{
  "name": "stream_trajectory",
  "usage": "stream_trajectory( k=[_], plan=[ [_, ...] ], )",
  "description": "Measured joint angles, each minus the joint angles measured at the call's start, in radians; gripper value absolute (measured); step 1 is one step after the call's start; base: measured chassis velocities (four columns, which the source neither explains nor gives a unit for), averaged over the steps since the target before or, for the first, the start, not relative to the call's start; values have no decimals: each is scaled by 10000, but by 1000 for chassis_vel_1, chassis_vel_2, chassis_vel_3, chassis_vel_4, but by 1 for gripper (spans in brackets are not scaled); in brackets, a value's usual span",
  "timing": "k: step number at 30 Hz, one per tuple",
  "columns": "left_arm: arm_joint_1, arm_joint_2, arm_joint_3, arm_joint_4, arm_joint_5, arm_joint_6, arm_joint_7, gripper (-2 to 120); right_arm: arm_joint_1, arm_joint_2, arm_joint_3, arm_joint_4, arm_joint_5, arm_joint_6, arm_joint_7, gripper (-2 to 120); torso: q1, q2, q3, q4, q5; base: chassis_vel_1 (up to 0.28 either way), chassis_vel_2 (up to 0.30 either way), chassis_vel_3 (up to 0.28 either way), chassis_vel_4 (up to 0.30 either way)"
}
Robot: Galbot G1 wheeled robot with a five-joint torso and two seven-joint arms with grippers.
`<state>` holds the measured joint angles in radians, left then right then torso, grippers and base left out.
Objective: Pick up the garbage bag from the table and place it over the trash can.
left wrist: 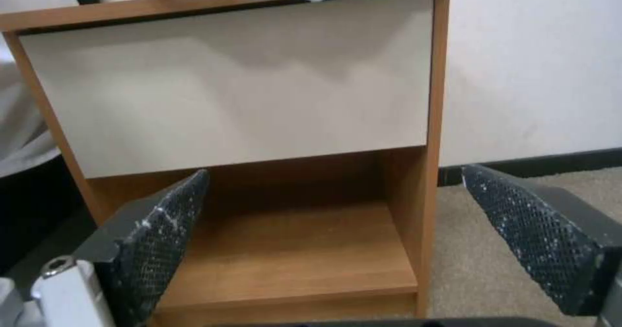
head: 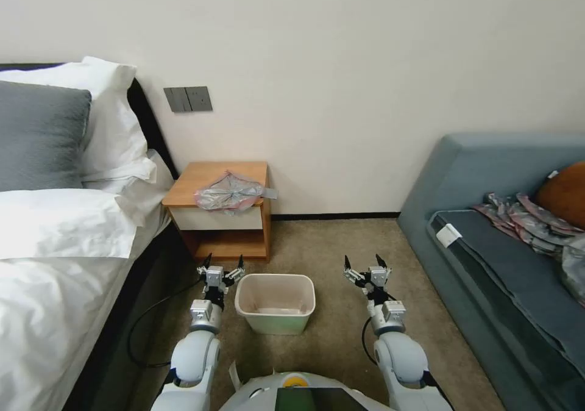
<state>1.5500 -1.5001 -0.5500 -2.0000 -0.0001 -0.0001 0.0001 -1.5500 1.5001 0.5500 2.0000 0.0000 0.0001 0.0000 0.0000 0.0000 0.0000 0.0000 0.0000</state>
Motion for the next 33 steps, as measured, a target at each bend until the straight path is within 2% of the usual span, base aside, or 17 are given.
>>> stream_trajectory(
  k=[4, 6, 8, 10, 11, 13, 14, 16, 17, 19, 22, 23, 25, 29, 33],
  plan=[
    [58, -1, -7, -89, -22, 10, -7, 100, -21, 1, -4, 29, 1, -7, 0, 100, 0, 0, 0, -2, -1, 0, 0, 0, 0],
    [360, -19, -60, -694, -251, 85, -76, 100, -174, 28, -52, 429, 24, -114, 11, 100, 0, 0, 0, 0, 3, 0, 0, 0, 0],
    [472, -35, -80, -918, -335, 121, -102, 100, -253, 44, -83, 627, 41, -174, 23, 100, 0, 0, 0, 0, 1, 0, 0, 0, 0],
    [832, -63, -146, -1622, -609, 221, -196, 100, -550, 111, -203, 1379, 116, -400, 86, 100, 0, 0, 0, 0, 0, 0, 0, 0, 0],
    [832, -63, -146, -1622, -609, 221, -196, 100, -550, 111, -203, 1379, 116, -400, 86, 100, 0, 0, 0, 0, 0, 0, 0, 0, 0],
    [1194, -99, -206, -2336, -883, 322, -291, 100, -852, 178, -322, 2162, 199, -630, 153, 100, 0, 0, 0, 0, -1, 0, 0, 0, 0],
    [1194, -99, -206, -2336, -883, 322, -291, 100, -852, 178, -322, 2162, 199, -630, 153, 100, 0, 0, 0, 0, -1, 0, 0, 0, 0],
    [1464, -124, -255, -2871, -1090, 398, -361, 100, -1086, 230, -411, 2746, 262, -805, 201, 100, 0, 0, 0, 0, -1, 0, 0, 0, 0],
    [1706, -145, -298, -3343, -1271, 465, -420, 100, -1290, 273, -488, 3271, 317, -960, 242, 100, 0, 0, 0, 0, -1, 0, 0, 0, 0],
    [1809, -157, -316, -3545, -1350, 493, -446, 100, -1376, 292, -521, 3493, 341, -1028, 258, 100, 0, 0, 0, 0, -1, 0, 0, 0, 0],
    [2304, -198, -405, -4510, -1723, 626, -564, 100, -1799, 382, -692, 4560, 449, -1339, 336, 100, 0, 0, -1, 0, 0, 0, 0, 0, 0],
    [2304, -198, -405, -4510, -1723, 626, -564, 100, -1799, 382, -692, 4560, 449, -1339, 336, 100, 0, 0, -1, 0, 0, 0, 0, 0, 0],
    [2627, -226, -462, -5002, -1965, 700, -645, 100, -2068, 438, -794, 5030, 555, -1583, 423, 100, 0, 1, -2, -1, 0, 0, 0, 0, 0],
    [2807, 111, -778, -5098, -2167, 1271, -726, 100, -2240, 429, -796, 5108, 835, -2050, 647, 100, -1, 1, -3, -1, -2, 0, 0, 0, 0],
    [2799, 233, -821, -5099, -2183, 1355, -741, 100, -2243, 417, -797, 5107, 941, -2096, 686, 100, 0, 1, -2, -1, 0, 0, 0, 0, 0]
  ],
)
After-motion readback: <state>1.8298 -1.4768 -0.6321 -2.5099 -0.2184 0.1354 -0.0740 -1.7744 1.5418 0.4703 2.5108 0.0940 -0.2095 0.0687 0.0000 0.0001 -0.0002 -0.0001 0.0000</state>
